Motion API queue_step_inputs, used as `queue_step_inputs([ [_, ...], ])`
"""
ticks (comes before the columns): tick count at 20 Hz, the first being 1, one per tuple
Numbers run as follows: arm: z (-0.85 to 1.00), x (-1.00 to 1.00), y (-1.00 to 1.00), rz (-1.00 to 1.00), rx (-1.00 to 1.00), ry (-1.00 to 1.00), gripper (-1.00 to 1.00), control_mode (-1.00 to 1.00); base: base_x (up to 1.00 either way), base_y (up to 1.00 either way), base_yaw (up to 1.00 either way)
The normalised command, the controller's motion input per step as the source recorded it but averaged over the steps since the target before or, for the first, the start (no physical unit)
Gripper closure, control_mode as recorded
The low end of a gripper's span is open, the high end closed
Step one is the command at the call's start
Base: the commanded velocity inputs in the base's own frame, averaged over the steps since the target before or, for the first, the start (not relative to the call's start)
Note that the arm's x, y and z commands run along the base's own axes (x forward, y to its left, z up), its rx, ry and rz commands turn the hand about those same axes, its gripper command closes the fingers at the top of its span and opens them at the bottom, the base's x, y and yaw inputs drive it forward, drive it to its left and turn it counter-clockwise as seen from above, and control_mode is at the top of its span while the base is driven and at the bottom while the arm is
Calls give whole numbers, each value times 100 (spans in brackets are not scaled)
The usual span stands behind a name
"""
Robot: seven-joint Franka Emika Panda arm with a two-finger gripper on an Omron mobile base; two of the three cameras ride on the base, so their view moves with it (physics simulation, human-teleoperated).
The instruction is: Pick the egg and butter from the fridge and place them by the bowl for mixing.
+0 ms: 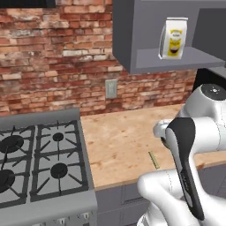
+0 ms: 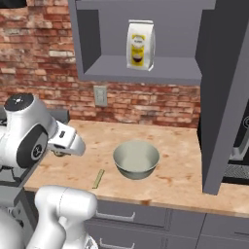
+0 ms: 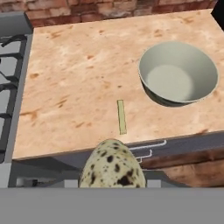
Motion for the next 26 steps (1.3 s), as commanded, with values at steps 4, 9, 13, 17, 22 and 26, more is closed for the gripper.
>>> queue_step_inputs([
  [4,-47,39,-1,0,-3,-13,100,-100,0,0,0],
  [9,-11,57,0,-1,-2,-3,100,-100,0,0,0],
  [13,-1,45,0,0,0,0,100,-100,0,0,0],
  [17,-12,41,0,0,-1,0,100,-100,0,0,0],
  [22,-21,35,0,0,-3,-1,100,-100,0,0,0],
  [26,-33,21,0,0,-6,0,100,-100,0,0,0],
])
